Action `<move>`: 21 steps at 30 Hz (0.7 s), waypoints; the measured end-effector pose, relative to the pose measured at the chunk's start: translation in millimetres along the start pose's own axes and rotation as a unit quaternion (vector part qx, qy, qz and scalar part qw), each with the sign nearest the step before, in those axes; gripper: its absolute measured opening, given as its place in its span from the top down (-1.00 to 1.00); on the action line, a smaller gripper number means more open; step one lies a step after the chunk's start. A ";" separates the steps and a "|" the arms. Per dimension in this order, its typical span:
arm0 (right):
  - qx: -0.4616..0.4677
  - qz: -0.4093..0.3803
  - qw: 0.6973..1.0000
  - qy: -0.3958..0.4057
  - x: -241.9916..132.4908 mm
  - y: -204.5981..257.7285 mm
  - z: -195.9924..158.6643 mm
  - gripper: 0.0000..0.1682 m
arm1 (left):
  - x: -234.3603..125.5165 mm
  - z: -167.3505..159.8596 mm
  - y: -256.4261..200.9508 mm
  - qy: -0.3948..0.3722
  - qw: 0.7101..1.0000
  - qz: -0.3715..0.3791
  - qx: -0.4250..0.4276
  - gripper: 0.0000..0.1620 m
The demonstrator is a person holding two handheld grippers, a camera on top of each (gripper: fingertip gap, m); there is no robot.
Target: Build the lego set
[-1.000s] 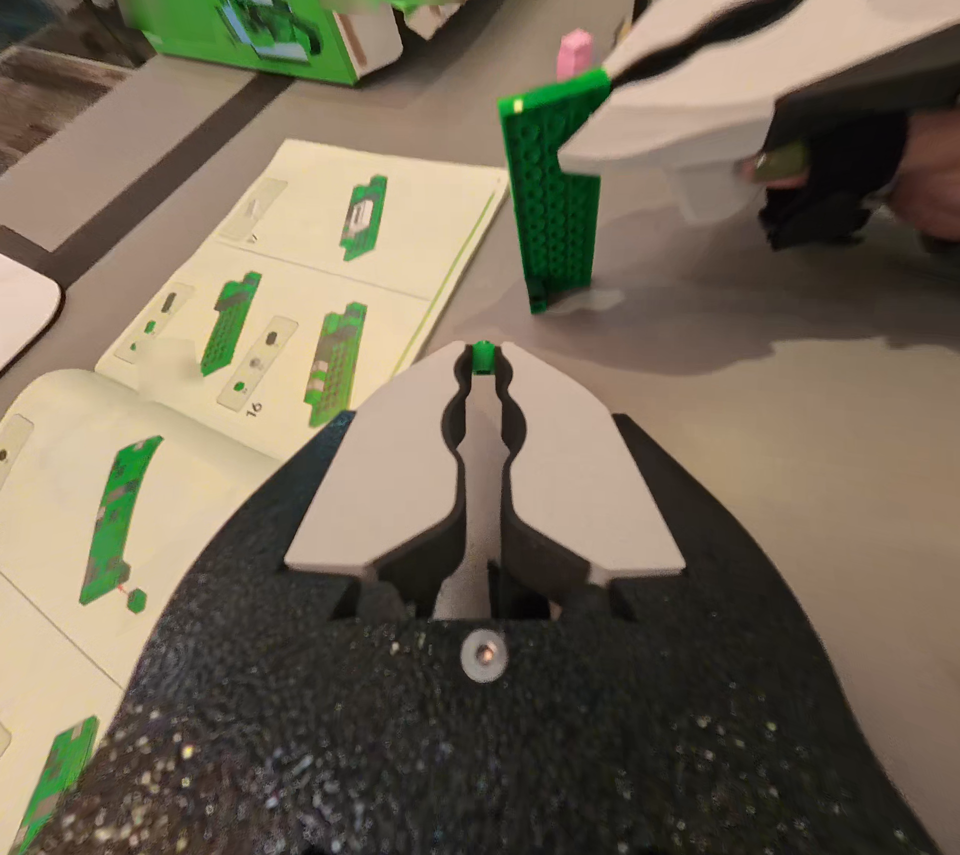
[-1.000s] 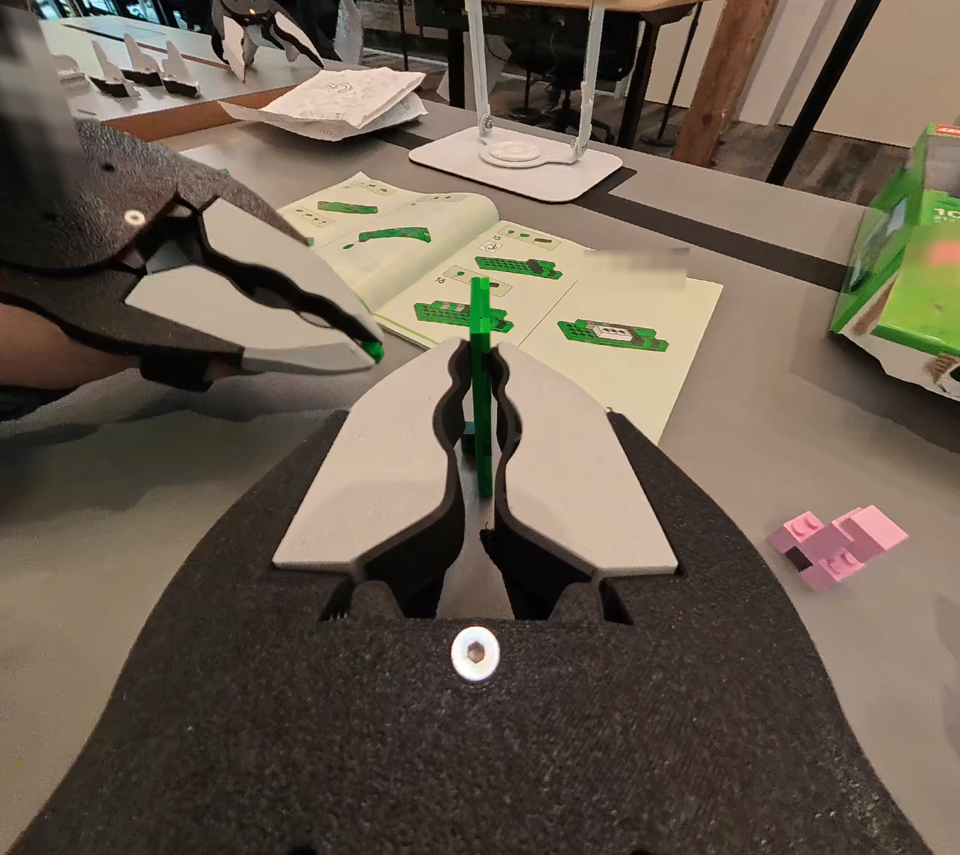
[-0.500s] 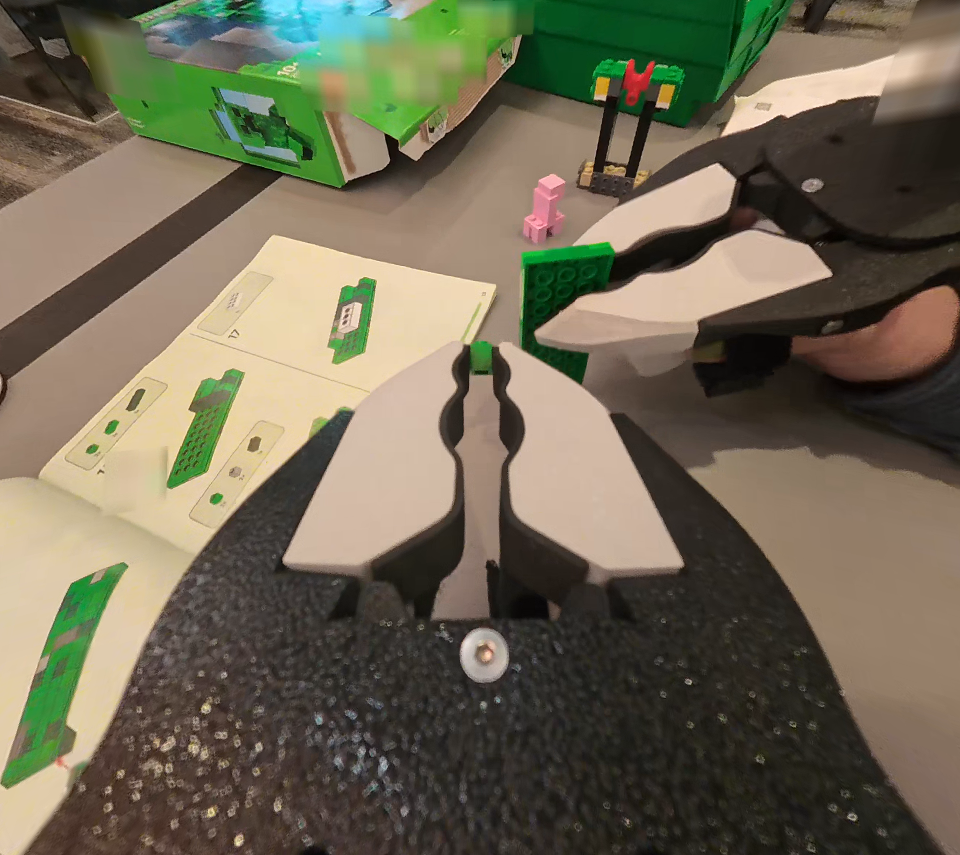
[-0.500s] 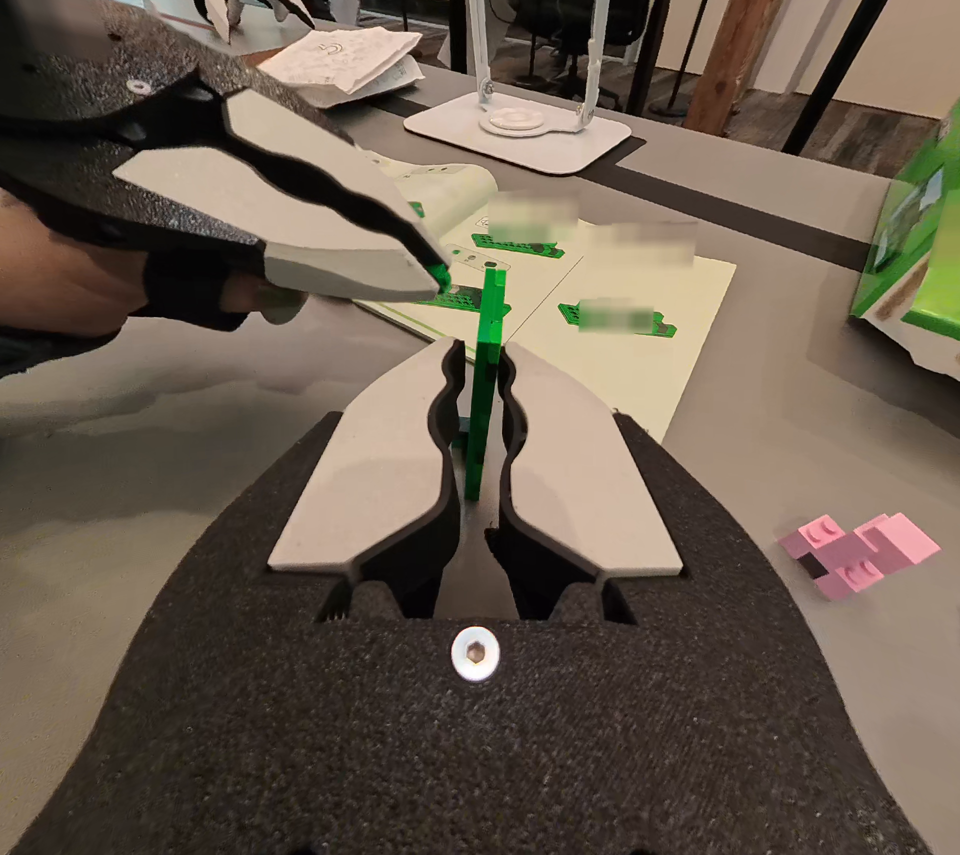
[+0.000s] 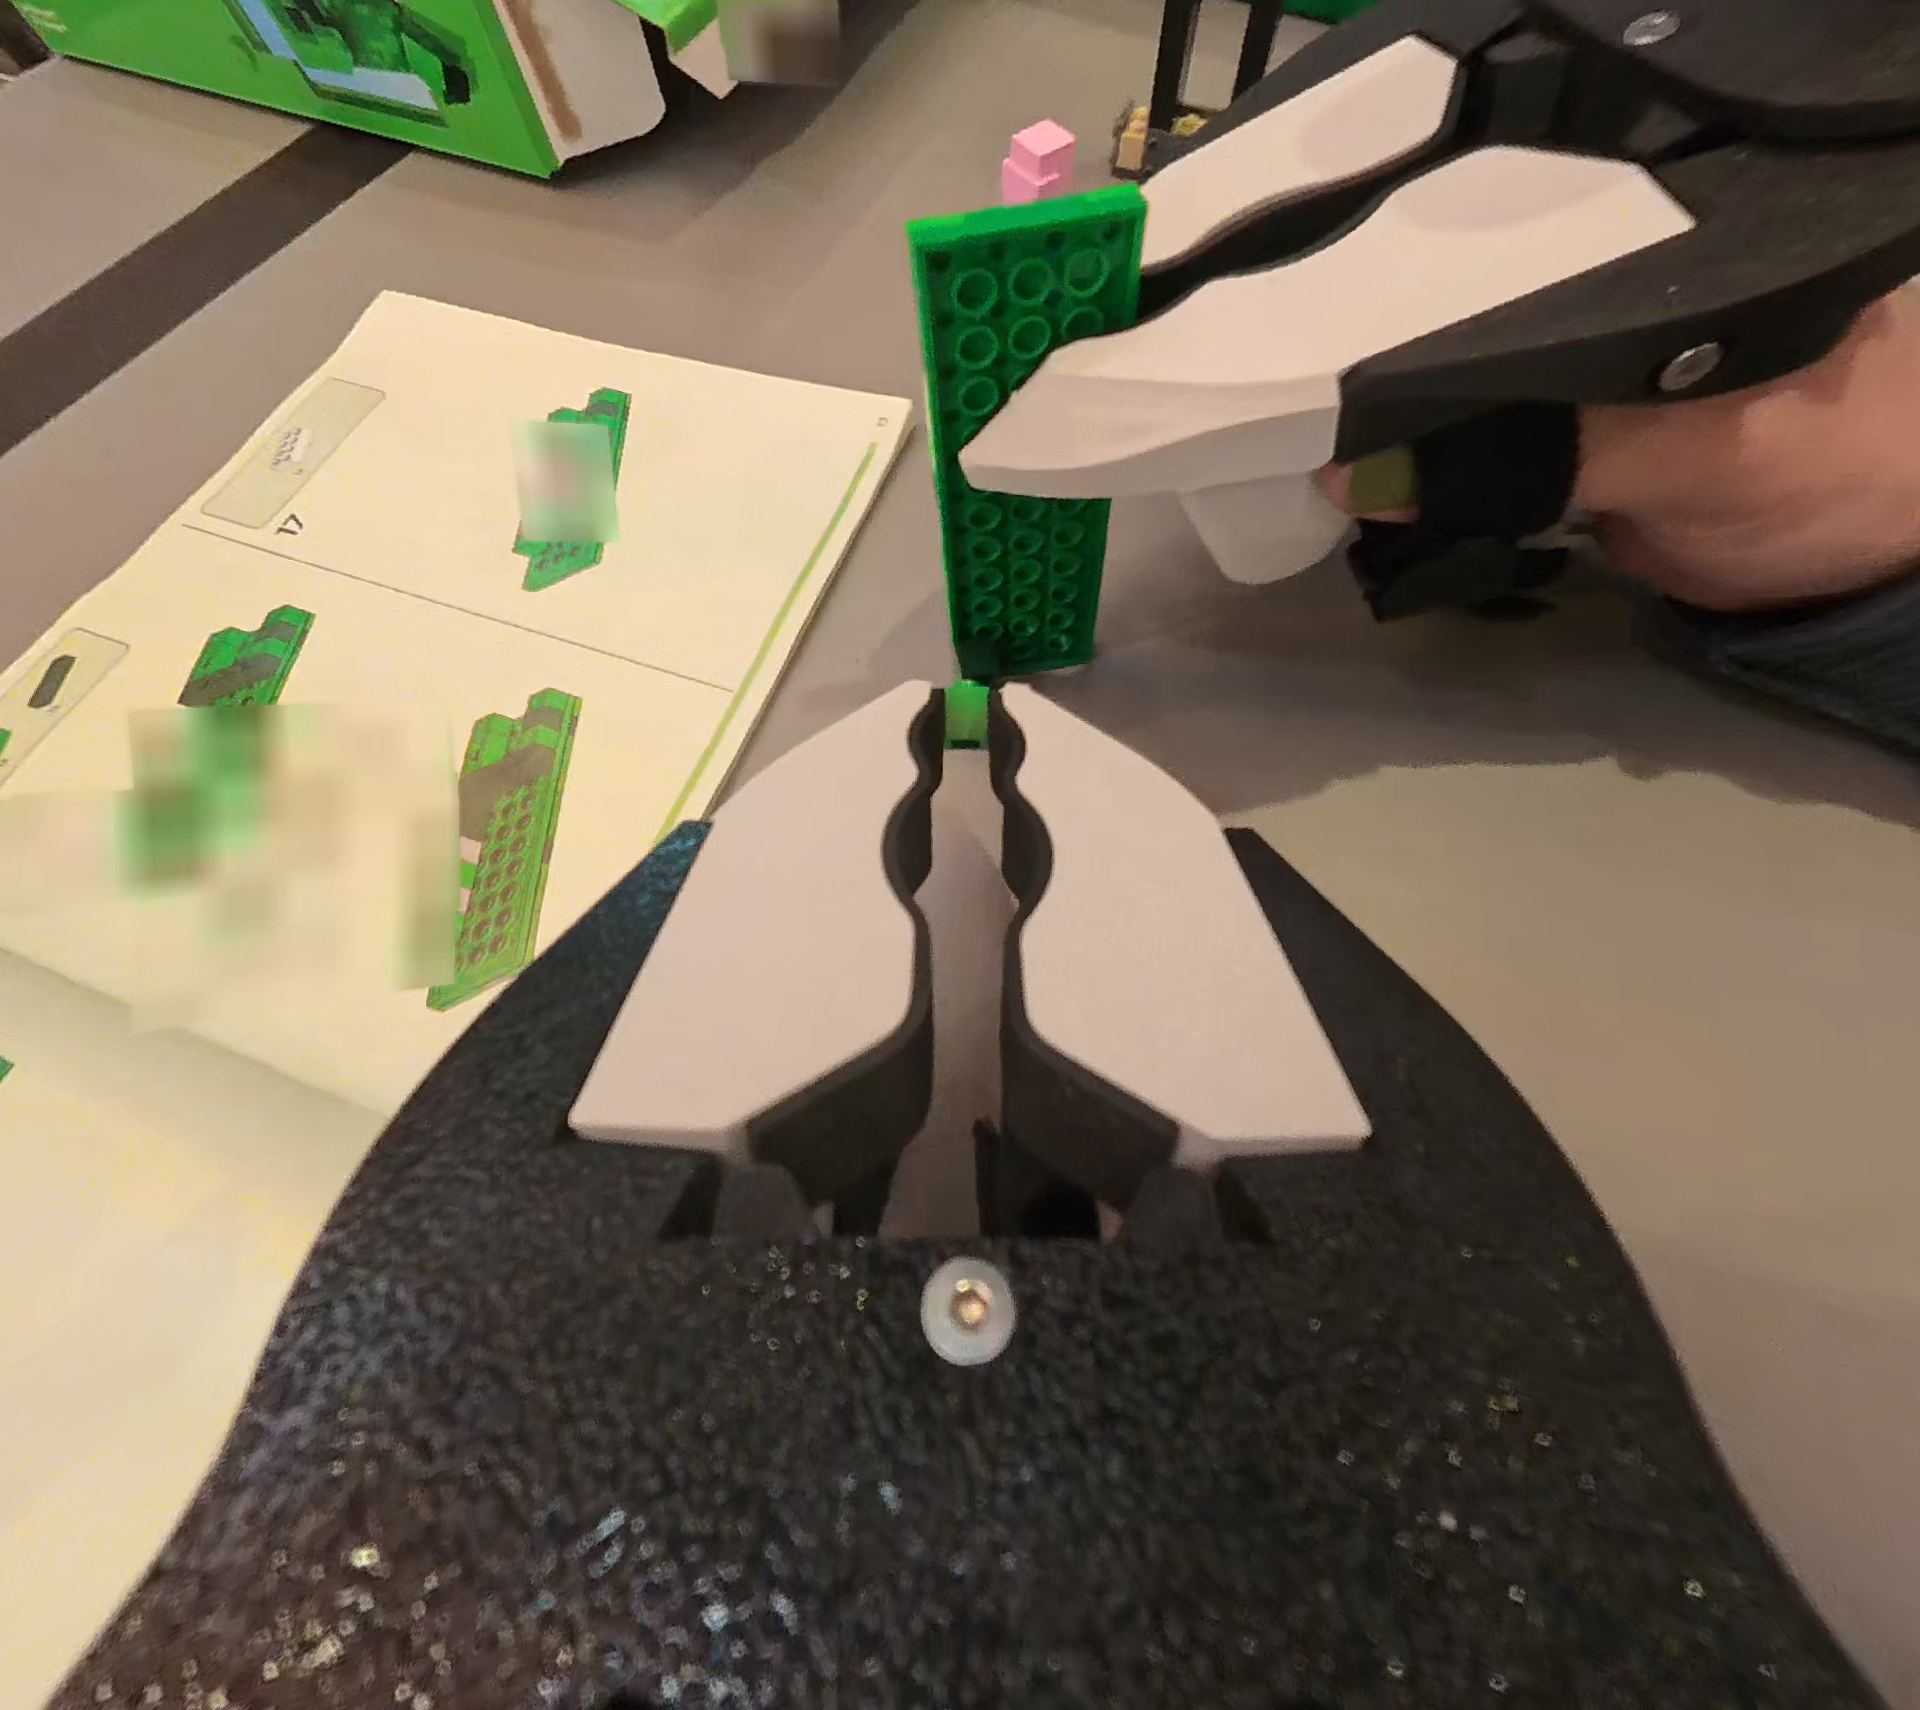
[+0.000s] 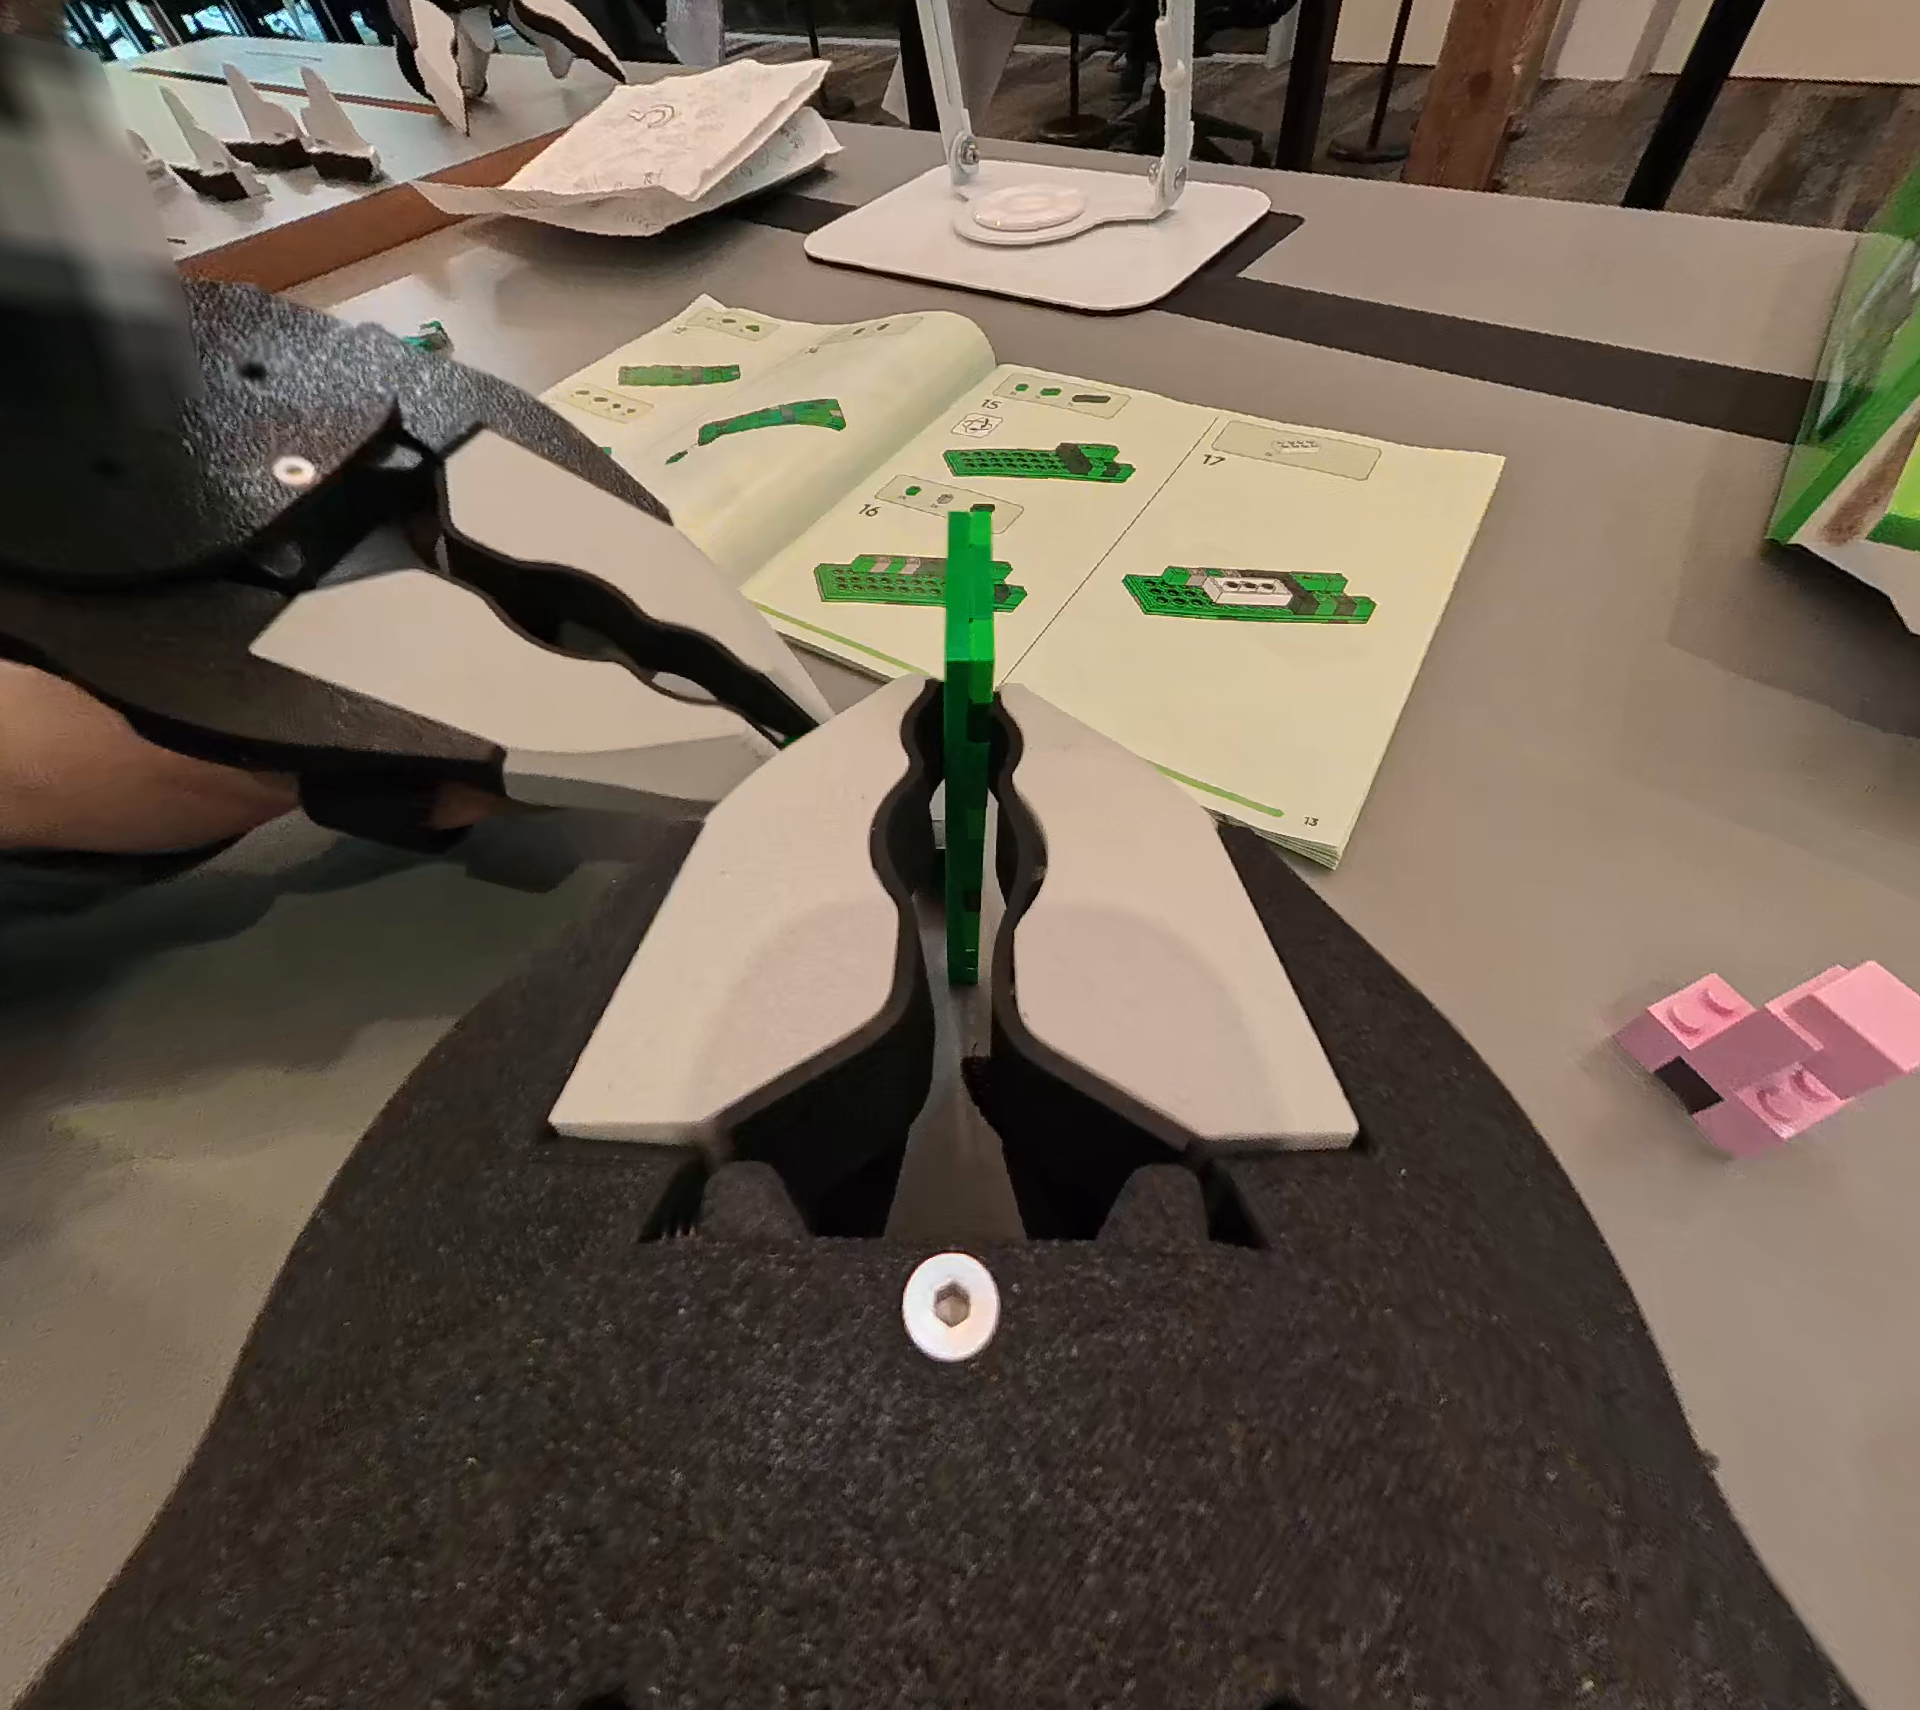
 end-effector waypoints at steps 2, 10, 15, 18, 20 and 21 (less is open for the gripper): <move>0.004 -0.017 1.000 -0.002 -0.3 -1.0 0.3 0.92 | 2.8 -0.1 -0.4 0.002 1.000 0.016 0.013 0.91; 0.026 -0.082 0.995 -0.054 -4.0 1.6 9.4 0.92 | 1.7 8.7 3.3 -0.038 0.996 0.066 0.047 0.91; 0.038 -0.095 0.994 -0.042 3.3 9.0 9.0 0.92 | 7.1 5.7 3.9 -0.027 0.997 0.062 0.048 0.91; 0.034 -0.101 0.994 -0.038 7.1 12.2 9.2 0.92 | 8.4 7.9 5.0 -0.028 0.998 0.049 0.034 0.91; 0.028 -0.099 0.994 -0.037 8.6 14.5 9.4 0.92 | 9.8 8.0 7.0 -0.018 0.998 0.048 0.033 0.91; 0.026 -0.097 0.994 -0.036 9.3 15.4 9.3 0.92 | 10.3 7.3 8.2 -0.011 0.998 0.050 0.037 0.91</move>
Point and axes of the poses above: each gripper's, where its closed fingertips meet, x out along the fingers, z out of its top, y = z × x across the jaws, the point moved 5 cm from there along -x, back along the fingers, and after that the axes turned 5 degrees about -x, right-handed, at the moved point
